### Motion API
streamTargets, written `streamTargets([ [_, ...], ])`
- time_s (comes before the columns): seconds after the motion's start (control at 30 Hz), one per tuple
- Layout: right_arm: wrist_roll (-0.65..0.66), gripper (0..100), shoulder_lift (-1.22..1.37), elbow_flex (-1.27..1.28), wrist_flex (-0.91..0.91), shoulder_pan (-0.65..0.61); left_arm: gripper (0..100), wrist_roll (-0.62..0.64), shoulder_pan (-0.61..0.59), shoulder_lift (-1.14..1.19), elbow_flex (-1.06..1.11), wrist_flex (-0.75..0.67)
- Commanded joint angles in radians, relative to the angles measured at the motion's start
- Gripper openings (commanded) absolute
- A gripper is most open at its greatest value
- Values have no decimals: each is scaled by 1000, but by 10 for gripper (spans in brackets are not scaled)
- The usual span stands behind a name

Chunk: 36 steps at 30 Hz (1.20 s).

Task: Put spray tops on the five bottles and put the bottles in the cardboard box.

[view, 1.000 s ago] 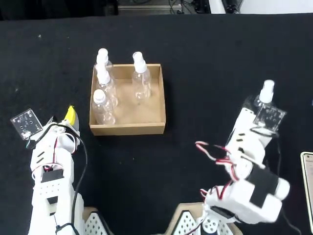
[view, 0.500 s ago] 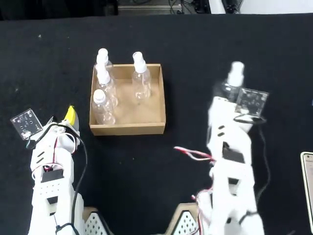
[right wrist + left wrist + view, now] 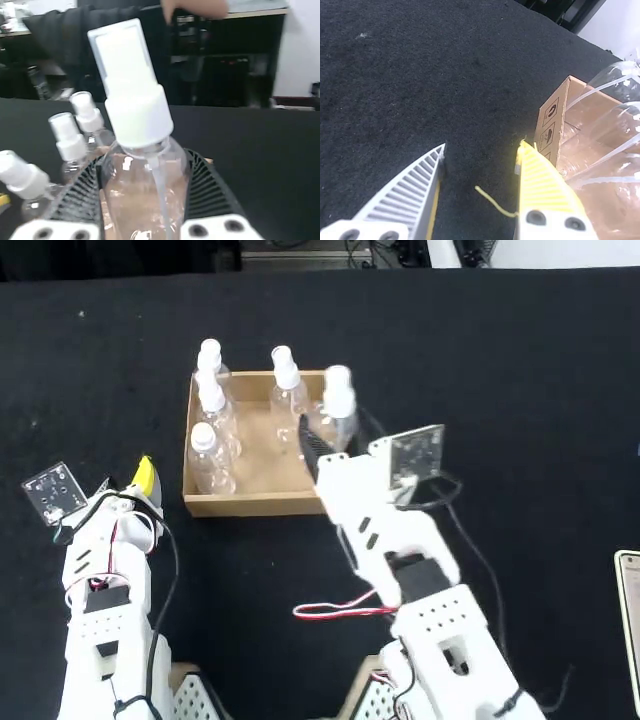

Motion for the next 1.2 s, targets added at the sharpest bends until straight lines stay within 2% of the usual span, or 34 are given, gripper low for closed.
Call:
streamTargets([
  [0.0, -8, 11, 117, -79, -192, -52, 205, 0, 13, -8, 15, -26],
  [0.2, -5, 11, 372, -71, -439, -52, 205, 0, 13, -8, 16, -26],
  [0.57, -2, 12, 690, -79, -623, -48, 205, 0, 13, -8, 15, -26],
  [0.7, 0, 20, 743, -79, -646, -49, 205, 0, 13, -8, 15, -26],
  [0.9, 0, 175, 765, -70, -638, -52, 205, 0, 13, -8, 13, -26],
  [1.17, -2, 178, 763, -61, -638, -52, 206, 0, 13, -8, 13, -26],
])
